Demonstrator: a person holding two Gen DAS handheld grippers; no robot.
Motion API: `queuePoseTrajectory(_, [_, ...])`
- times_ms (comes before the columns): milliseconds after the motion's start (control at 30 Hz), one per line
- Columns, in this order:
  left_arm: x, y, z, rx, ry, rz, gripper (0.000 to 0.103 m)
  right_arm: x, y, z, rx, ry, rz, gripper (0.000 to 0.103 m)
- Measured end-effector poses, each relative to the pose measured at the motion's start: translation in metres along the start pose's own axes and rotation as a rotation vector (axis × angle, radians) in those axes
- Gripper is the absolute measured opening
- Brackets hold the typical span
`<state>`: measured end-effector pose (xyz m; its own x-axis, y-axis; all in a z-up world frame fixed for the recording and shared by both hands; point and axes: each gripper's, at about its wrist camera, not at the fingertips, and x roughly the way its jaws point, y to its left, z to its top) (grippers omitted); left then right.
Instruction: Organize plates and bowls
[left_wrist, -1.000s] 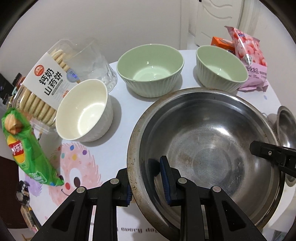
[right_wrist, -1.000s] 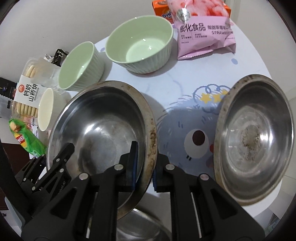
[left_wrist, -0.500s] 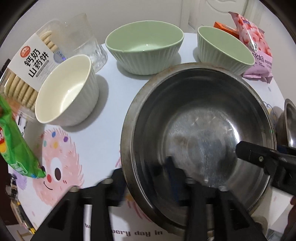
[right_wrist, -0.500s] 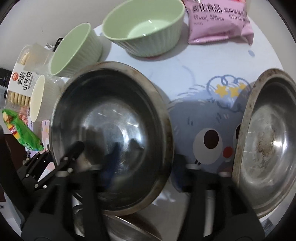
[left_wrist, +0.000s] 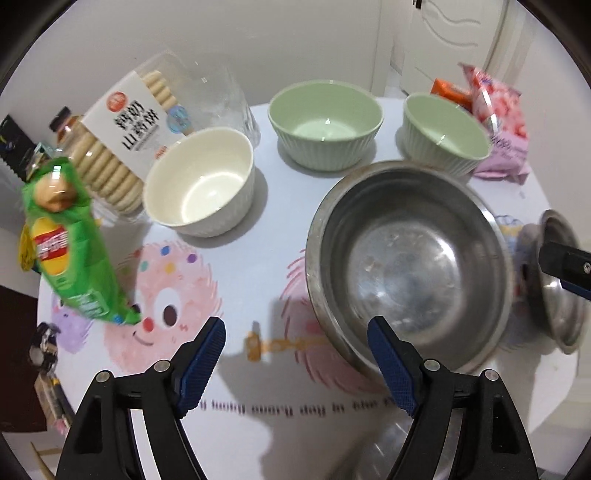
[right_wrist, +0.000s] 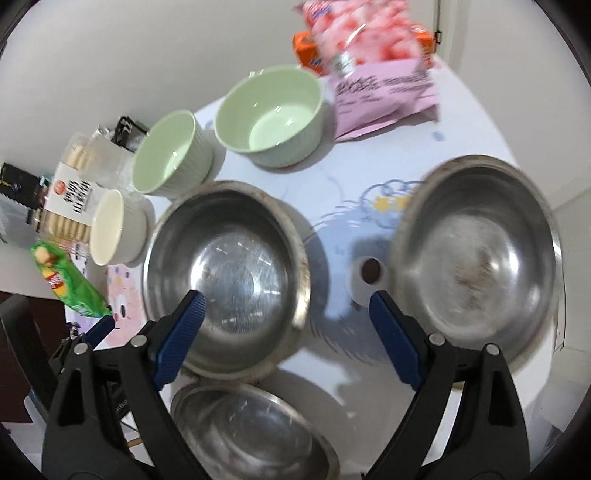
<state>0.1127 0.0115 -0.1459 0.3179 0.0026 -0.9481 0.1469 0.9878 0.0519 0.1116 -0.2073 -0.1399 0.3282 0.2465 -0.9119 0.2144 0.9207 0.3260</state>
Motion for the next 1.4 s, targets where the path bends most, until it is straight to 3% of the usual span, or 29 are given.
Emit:
queuePoseTrajectory(167, [-0.04, -0.015, -0.007, 0.02, 0.015, -0.04, 0.081, -0.047, -0.023, -0.019, 0.076, -0.036, -0.009, 0.091])
queuePoseTrajectory(400, [-0.082, -0.078, -0.027, 0.181, -0.044, -0.138, 0.081, -0.092, -0.052, -0.059, 0.186, -0.101, -0.047, 0.091])
queuePoseTrajectory(533, [-0.087, -0.115, -0.031, 0.274, -0.063, -0.147, 0.081, -0.113, -0.073, -0.077, 0.245, -0.141, -0.075, 0.091])
queuePoseTrajectory(700, [-0.084, -0.151, -0.026, 0.308, -0.076, -0.153, 0.081, -0.122, -0.106, -0.078, 0.285, -0.151, -0.115, 0.091])
queuePoseTrajectory(967, [-0.052, -0.204, -0.006, 0.296, -0.059, -0.111, 0.081, -0.114, -0.162, -0.049, 0.319, -0.136, -0.14, 0.091])
queuePoseTrajectory(1400, [0.015, -0.259, 0.023, 0.313, -0.011, -0.039, 0.081, -0.045, -0.229, -0.02, 0.368, 0.001, -0.12, 0.091])
